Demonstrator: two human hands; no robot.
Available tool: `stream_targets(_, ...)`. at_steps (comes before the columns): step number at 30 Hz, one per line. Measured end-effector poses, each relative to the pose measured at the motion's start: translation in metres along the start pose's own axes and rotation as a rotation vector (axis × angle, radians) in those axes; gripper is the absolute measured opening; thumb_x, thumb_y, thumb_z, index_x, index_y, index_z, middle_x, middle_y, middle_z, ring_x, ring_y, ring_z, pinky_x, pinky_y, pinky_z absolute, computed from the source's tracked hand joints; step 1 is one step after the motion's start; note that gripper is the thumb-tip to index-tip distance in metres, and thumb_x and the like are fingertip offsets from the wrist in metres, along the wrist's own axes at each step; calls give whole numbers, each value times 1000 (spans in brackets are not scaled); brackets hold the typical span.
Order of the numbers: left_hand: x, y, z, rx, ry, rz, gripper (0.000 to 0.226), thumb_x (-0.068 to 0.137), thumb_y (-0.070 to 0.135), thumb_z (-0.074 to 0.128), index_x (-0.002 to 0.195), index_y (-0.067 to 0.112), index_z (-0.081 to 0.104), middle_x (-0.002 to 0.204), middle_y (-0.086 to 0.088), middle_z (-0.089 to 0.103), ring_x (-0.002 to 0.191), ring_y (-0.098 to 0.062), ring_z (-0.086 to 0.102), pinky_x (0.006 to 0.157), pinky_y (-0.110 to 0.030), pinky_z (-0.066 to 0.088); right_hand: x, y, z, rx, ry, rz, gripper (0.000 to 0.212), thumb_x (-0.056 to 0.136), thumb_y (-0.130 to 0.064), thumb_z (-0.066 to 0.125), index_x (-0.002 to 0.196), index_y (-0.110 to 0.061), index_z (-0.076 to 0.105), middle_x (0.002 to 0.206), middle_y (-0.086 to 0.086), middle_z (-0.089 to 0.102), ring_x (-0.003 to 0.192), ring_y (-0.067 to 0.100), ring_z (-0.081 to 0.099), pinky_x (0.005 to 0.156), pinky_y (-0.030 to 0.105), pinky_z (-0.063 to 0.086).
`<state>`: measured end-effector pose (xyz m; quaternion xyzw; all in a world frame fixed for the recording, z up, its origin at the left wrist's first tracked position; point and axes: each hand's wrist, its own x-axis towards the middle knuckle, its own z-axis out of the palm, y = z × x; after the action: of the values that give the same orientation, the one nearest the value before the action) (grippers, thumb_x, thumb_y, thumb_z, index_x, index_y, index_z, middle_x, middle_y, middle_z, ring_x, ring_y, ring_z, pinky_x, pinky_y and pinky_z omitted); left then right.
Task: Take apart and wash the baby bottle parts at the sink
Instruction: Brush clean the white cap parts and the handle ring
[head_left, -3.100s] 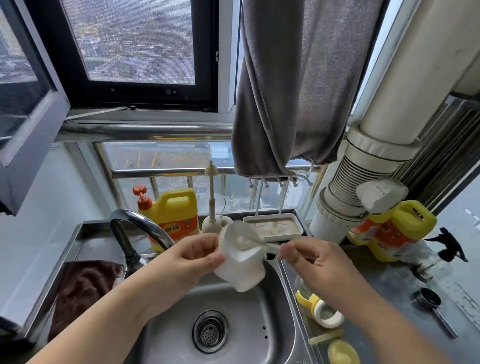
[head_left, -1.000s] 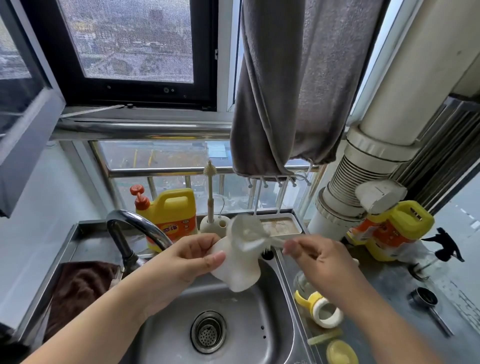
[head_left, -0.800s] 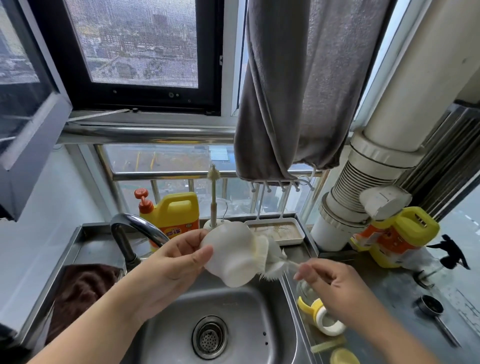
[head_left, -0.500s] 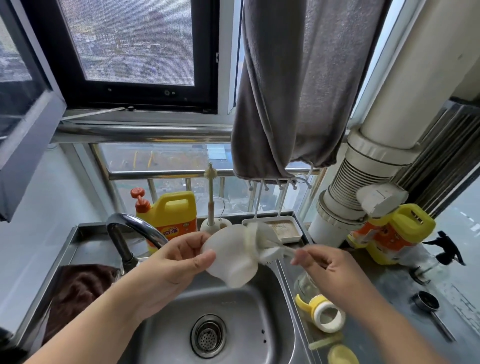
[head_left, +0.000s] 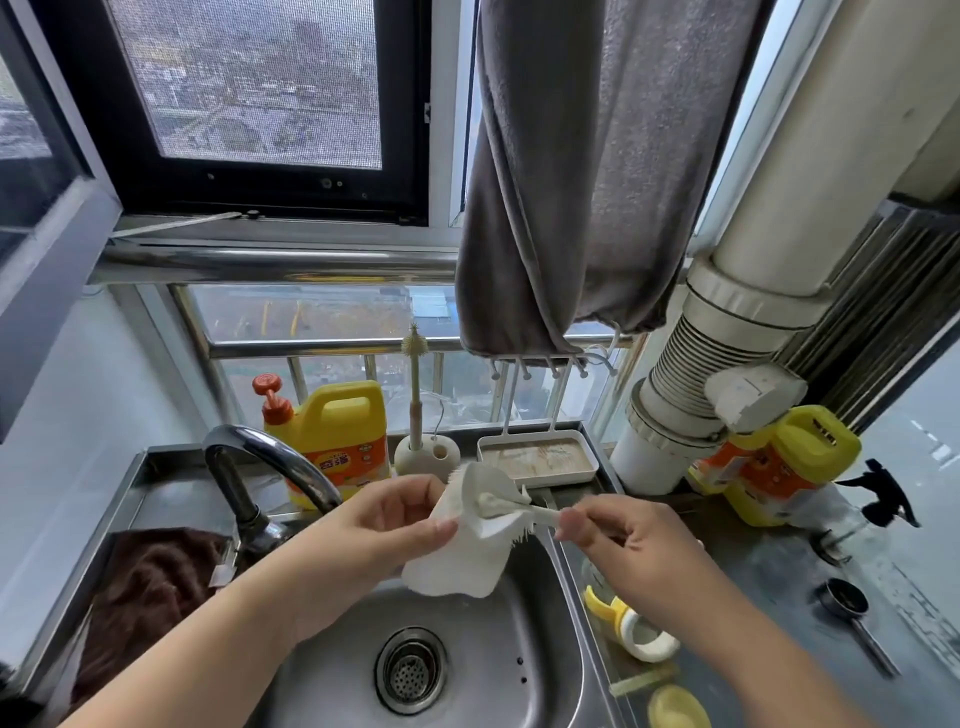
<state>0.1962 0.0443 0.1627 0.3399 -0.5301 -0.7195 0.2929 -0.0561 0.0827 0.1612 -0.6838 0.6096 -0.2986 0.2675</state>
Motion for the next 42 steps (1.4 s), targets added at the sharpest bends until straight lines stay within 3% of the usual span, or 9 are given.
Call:
stream_targets(6,-6,0,-8,-45,34,113,53,61,45,85,91,4,68,87,-9,65,83,-16,61,74,-20,51,-5,9,-17,30,9,105,65,74,-74,42,76,-14,69,44,-10,42,41,2,39,45,11,30)
stream_targets(11,-2,-5,-2,-24,-15,83,48,66,36,83,100,5,69,97,-13,68,90,-17,63,80,-22,52,-1,-5,-7,-21,-13,-20,54,80,-70,43,78,-23,70,63,-3,56,53,2,45,52,18,33)
stream_targets(15,-5,1,0,-32,-9,160,42,66,40,83,90,9,70,86,-9,66,82,-15,62,74,-20,50,4,0,-15,54,55,49,50,81,-68,44,80,-27,72,49,-12,51,45,0,42,48,14,32)
stream_targets(19,-10,3,-9,-147,47,199,42,55,41,89,84,14,73,80,-5,66,77,-12,62,69,-19,51,-7,11,-16,36,38,82,76,64,-86,40,74,-16,69,44,-11,39,43,3,35,46,13,29)
stream_targets(25,-8,4,-7,-106,25,199,41,58,40,88,84,13,71,80,-7,64,77,-14,61,71,-19,51,3,-6,-11,90,30,14,47,79,-63,47,79,-23,70,43,-22,47,45,-3,47,47,9,33)
stream_targets(27,-8,4,-9,-123,42,204,41,56,39,89,82,13,71,79,-7,62,75,-15,59,69,-20,51,3,-1,-12,98,38,33,52,76,-70,46,79,-24,70,42,-17,45,42,0,42,46,10,31)
stream_targets(34,-15,9,-7,-173,8,-29,47,44,2,76,87,21,76,91,-7,70,84,-23,67,76,-32,57,0,9,-6,58,3,26,66,69,-77,40,76,-18,70,48,-9,42,47,3,38,49,15,28)
stream_targets(38,-10,13,1,-89,88,-97,29,62,26,85,88,15,76,89,-6,72,78,-18,67,68,-26,55,2,9,-3,-47,-12,-33,70,72,-80,36,77,-17,67,69,3,56,60,10,48,56,24,36)
stream_targets(42,-5,9,-1,22,37,-40,53,61,49,83,92,8,71,90,-8,69,82,-14,63,71,-20,50,0,9,-1,-40,29,-46,60,75,-77,39,76,-24,65,69,-4,57,62,6,51,57,20,36)
